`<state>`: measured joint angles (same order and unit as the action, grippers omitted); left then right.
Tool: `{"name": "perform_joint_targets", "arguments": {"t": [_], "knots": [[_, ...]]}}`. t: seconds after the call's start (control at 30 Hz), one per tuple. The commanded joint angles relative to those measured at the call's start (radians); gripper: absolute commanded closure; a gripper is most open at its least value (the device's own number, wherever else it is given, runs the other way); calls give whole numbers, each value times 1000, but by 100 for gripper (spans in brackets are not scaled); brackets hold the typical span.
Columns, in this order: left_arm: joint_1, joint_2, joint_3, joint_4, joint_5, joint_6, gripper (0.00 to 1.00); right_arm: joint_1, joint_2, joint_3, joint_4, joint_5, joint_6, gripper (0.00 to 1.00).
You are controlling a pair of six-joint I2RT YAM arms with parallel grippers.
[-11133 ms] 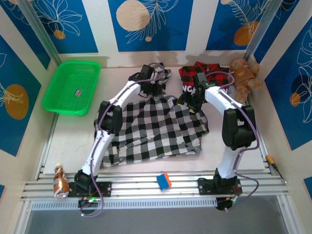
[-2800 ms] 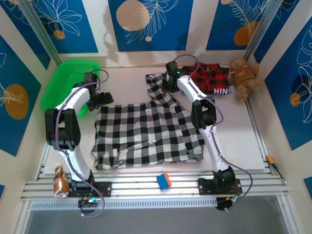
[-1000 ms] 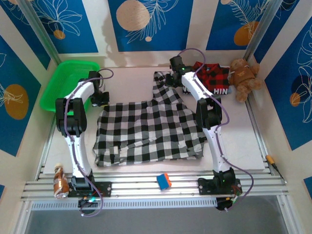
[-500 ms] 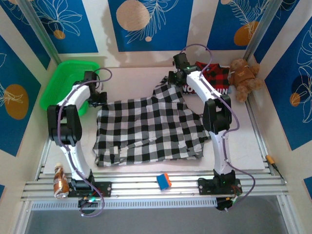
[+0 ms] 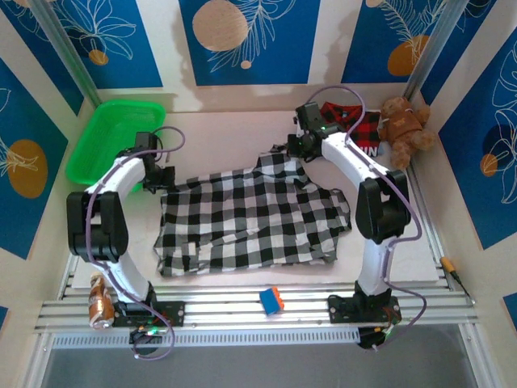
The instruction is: Fold and stack the long sleeve shirts
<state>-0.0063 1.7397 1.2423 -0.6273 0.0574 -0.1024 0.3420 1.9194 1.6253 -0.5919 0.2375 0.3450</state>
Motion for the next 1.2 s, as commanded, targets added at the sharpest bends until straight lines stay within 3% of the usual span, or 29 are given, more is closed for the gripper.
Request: {"name": "perform_joint_targets", "arguments": {"t": [0.0,0.47,0.77,1.1,1.17], "knots": [[-11,-49,-53,-17,-40,-10,98,9,-92,-81,5,16,25,100],[-82,-141,-262,-81,-88,-162,97,57,-283,-432,7,53,177,100],[-91,-81,-318,-78,-139,-201,97,60,-257,-538,50,37,239,100],[-95,-87,-345,-68,-119,-199,96,63,-235,-604,77,45,271,100],[-94,-91,-350,-80,-125,-212,92,65,-227,-612,82,46,283,100]]}}
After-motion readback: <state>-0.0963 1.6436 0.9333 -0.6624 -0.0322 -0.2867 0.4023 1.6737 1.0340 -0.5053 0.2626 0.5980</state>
